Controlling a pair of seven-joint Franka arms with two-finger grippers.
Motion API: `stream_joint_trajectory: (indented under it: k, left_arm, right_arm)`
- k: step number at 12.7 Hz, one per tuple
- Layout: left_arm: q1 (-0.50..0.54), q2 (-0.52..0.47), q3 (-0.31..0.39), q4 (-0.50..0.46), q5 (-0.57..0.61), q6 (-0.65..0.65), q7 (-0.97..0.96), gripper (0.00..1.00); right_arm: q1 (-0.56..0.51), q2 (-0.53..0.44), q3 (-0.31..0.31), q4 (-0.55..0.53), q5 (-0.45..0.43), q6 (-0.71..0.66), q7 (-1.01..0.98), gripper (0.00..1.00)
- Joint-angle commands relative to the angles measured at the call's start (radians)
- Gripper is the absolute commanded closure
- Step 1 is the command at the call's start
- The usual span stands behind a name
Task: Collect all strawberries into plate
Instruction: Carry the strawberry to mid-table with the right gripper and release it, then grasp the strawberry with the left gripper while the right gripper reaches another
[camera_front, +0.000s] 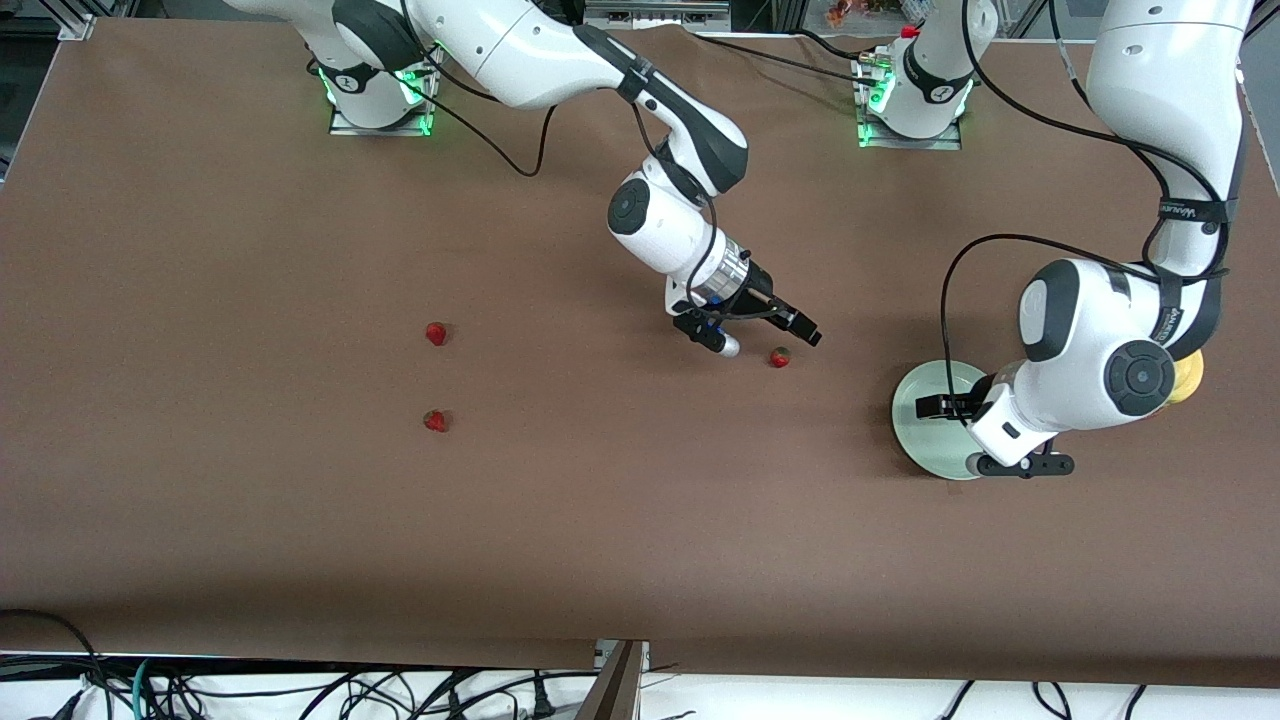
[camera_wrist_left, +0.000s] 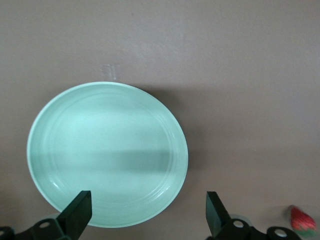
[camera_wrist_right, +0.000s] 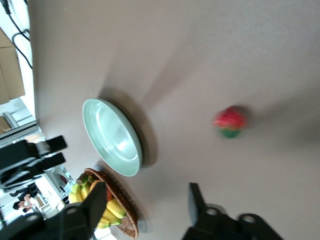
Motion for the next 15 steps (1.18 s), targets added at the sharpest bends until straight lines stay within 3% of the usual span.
stream_joint_trajectory:
  k: [1,4,8,11,15]
  left_arm:
    - [-0.037,-0.011,-0.009,-0.025,0.009,0.011,-0.069,0.0]
    - [-0.043,-0.004,-0.065,-0.069,0.009,0.061,-0.16,0.0]
    - [-0.043,-0.008,-0.142,-0.128,0.009,0.072,-0.235,0.0]
    - [-0.06,-0.018,-0.228,-0.207,0.009,0.129,-0.327,0.0]
    - [-0.104,-0.016,-0.335,-0.267,0.023,0.161,-0.502,0.0]
  right_arm:
    - [-0.029,-0.022,-0.018,0.021,-0.061,-0.124,-0.007,0.01]
    - [-0.063,-0.092,-0.139,0.019,-0.168,-0.444,-0.03,0.01]
    - [-0.115,-0.168,-0.286,-0.028,-0.179,-0.782,-0.342,0.01]
    - [-0.117,-0.232,-0.438,-0.216,-0.187,-0.882,-0.679,0.01]
    - [-0.115,-0.366,-0.575,-0.551,-0.187,-0.821,-1.055,0.01]
